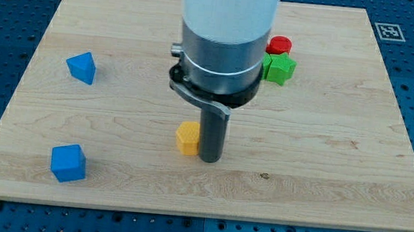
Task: Push the blue cube closer to the yellow hexagon
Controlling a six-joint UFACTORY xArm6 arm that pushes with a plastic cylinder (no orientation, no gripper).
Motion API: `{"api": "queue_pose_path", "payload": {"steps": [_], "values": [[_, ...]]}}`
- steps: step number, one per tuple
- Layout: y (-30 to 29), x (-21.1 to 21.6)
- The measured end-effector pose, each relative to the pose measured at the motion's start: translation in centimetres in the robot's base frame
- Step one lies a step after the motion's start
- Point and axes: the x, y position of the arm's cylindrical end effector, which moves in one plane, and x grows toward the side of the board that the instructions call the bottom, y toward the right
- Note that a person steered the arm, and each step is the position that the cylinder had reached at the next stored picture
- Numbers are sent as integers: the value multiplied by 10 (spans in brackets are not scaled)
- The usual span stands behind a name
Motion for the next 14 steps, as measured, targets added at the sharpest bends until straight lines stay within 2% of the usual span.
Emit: {"api": "queue_pose_path", "payload": {"steps": [1, 2, 3, 6, 7, 10, 11, 12, 13, 14], "values": [[-2, 8], [-34, 25], [-89, 15], [-119, -19], [-153, -43], [-278, -36], [-282, 3], [-254, 38], [-208, 64], [-156, 69]]}}
